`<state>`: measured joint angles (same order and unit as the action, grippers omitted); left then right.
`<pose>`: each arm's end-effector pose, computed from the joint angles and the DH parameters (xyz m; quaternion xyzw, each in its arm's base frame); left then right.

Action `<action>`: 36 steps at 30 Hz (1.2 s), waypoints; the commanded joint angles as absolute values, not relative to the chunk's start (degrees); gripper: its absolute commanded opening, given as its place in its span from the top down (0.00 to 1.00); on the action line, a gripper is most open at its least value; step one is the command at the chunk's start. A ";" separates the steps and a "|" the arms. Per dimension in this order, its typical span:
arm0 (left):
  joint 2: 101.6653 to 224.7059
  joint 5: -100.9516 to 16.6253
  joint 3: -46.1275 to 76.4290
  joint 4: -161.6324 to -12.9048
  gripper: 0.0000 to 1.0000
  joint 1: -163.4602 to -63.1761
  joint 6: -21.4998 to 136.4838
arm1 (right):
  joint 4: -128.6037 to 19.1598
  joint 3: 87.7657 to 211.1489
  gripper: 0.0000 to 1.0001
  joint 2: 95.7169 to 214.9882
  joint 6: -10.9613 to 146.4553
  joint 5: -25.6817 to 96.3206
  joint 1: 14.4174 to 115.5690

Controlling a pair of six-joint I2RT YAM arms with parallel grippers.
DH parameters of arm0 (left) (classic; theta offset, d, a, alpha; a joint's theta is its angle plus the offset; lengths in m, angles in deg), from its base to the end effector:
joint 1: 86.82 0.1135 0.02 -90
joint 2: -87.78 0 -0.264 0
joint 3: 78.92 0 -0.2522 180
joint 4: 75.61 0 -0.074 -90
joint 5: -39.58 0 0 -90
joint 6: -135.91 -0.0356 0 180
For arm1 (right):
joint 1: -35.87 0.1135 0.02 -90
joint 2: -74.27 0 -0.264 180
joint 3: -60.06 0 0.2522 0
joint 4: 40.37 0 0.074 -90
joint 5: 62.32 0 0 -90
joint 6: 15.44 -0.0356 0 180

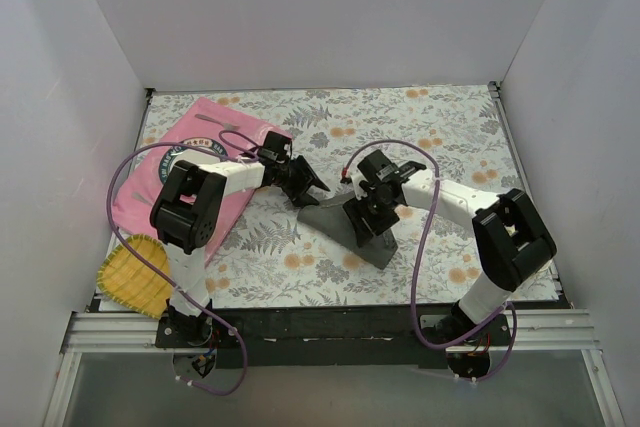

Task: Fold the napkin, place the utensils inside, and roll it up
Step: Roll the napkin with the utensil

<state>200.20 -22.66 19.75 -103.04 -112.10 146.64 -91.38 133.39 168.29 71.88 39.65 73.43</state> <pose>0.3472 -0.1823 0.1373 0.5203 -0.7789 0.3395 0.0862 0.2401 0.1940 0.1844 -0.3101 0.9318 0.1511 0.1131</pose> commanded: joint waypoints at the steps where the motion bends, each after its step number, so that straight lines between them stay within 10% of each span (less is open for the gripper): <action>1: 200.54 -23.27 17.71 -104.58 0.51 -111.87 145.40 | -93.86 141.93 0.23 168.22 74.39 36.90 75.50; 18: 202.83 -23.35 14.81 -106.86 0.51 -111.87 145.05 | -88.41 146.34 0.16 178.51 79.92 11.16 91.23; 31: 203.71 -25.19 8.68 -111.42 0.51 -111.78 143.13 | -83.22 141.67 0.75 179.56 78.34 15.10 89.93; 36: 203.18 -31.69 0.06 -120.73 0.48 -110.38 141.36 | -81.81 141.94 0.81 179.38 77.81 32.54 84.92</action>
<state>204.81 -25.76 7.05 -113.73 -111.79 143.49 -85.24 142.27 179.11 79.12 17.64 89.21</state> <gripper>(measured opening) 0.504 0.282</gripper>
